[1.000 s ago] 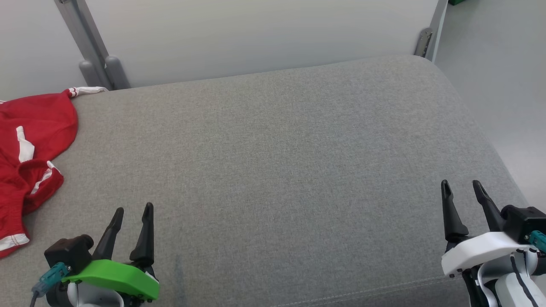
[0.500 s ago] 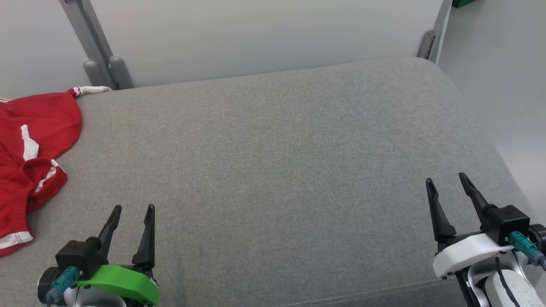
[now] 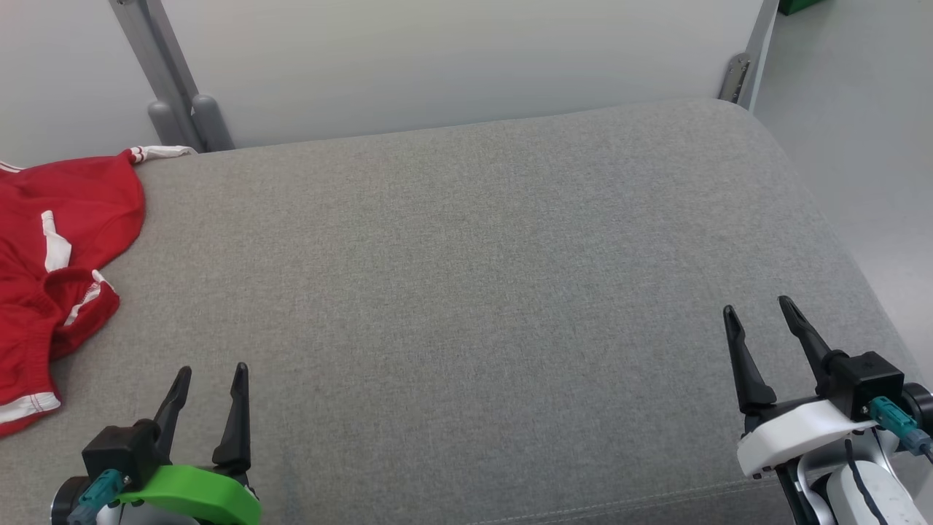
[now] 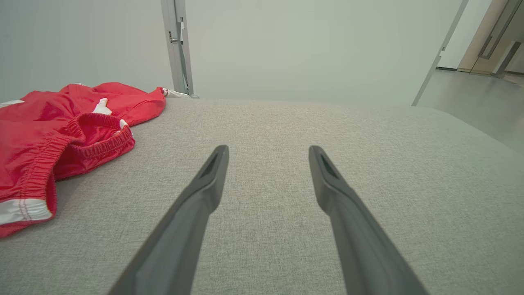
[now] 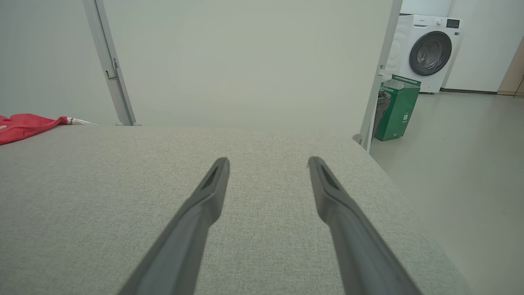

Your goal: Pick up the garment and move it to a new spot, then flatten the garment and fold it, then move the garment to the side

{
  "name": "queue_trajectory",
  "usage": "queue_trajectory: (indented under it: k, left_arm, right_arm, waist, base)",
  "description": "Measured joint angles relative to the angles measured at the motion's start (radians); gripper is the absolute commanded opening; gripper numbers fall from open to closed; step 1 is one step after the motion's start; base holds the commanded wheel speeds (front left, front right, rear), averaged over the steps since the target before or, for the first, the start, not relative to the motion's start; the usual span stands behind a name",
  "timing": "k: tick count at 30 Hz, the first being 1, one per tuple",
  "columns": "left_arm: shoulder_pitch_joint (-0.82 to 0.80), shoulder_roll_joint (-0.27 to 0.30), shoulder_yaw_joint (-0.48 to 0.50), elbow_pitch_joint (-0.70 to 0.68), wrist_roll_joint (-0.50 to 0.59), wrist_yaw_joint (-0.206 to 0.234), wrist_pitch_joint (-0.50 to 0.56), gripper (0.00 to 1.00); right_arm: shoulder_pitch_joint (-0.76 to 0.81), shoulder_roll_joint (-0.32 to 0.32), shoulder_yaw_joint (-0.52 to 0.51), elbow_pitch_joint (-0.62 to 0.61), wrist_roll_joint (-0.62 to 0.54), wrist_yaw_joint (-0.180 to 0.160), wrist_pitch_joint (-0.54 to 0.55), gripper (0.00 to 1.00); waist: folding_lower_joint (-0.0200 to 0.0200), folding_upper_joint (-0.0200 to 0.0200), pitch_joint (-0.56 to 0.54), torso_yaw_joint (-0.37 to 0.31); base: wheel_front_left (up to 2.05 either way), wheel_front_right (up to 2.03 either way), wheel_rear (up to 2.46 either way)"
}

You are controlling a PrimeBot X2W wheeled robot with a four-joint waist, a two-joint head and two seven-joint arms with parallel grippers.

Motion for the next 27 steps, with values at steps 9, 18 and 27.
queue_trajectory:
  k: [9, 18, 27]
  left_arm:
    - [0.0, -0.003, 0.024, 0.015, 0.0, -0.003, 0.0, 1.0]
    - [-0.002, -0.009, 0.026, 0.025, 0.006, -0.008, 0.0, 1.0]
    - [-0.01, -0.013, 0.023, 0.025, 0.02, -0.009, 0.0, 1.0]
  right_arm:
    - [-0.007, 0.0, -0.012, 0.011, 0.001, 0.017, 0.0, 1.0]
    - [-0.015, 0.002, -0.029, 0.015, 0.001, 0.02, 0.0, 1.0]
    - [-0.015, 0.009, -0.047, 0.01, 0.003, 0.029, 0.0, 1.0]
  waist:
    - [0.0, 0.0, 0.0, 0.0]
    - [0.0, 0.0, 0.0, 0.006]
    - [0.0, 0.0, 0.003, 0.06]
  base:
    - [0.0, 0.0, 0.0]
    - [0.0, 0.0, 0.0]
    - [0.0, 0.0, 0.0]
